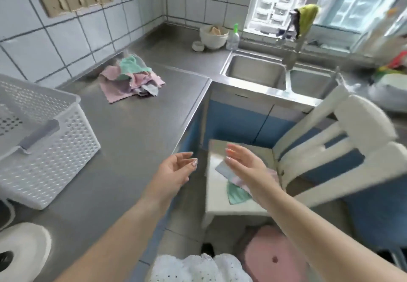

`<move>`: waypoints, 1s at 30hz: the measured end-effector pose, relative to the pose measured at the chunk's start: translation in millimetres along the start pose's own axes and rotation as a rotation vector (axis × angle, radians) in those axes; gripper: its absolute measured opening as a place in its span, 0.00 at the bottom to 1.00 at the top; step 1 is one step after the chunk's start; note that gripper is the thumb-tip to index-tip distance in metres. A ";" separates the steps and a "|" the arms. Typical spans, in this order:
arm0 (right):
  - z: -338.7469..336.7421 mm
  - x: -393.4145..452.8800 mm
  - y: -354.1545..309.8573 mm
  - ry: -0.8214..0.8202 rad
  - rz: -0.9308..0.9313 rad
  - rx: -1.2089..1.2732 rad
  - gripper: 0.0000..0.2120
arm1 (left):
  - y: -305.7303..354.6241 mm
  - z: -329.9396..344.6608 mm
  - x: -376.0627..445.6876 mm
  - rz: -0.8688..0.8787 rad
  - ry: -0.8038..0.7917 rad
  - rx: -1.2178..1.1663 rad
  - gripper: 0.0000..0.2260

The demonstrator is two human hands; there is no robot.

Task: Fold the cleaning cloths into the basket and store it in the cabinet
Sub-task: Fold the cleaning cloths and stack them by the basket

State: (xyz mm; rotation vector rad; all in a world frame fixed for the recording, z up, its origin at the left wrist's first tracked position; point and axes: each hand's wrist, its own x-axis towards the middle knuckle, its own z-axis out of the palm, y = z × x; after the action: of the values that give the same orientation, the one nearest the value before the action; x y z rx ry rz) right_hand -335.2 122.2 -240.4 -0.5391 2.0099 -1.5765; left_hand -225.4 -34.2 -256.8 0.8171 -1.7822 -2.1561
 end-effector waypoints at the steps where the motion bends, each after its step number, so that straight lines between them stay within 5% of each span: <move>1: -8.1 -16.6 5.8 0.039 0.011 0.004 0.19 | -3.9 11.3 -5.9 -0.013 -0.054 0.013 0.08; 15: -138.5 -254.0 80.0 0.678 0.135 0.146 0.20 | -58.3 214.7 -112.2 -0.121 -0.731 0.214 0.13; 30: -351.3 -443.6 147.9 0.888 0.128 0.239 0.19 | -113.4 469.7 -247.5 -0.109 -0.959 0.277 0.13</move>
State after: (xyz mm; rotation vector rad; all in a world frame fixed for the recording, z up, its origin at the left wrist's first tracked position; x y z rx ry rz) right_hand -205.1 692.3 -249.6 0.4701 2.3035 -2.1571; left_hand -260.3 507.5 -248.1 -0.1773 -2.5264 -2.6391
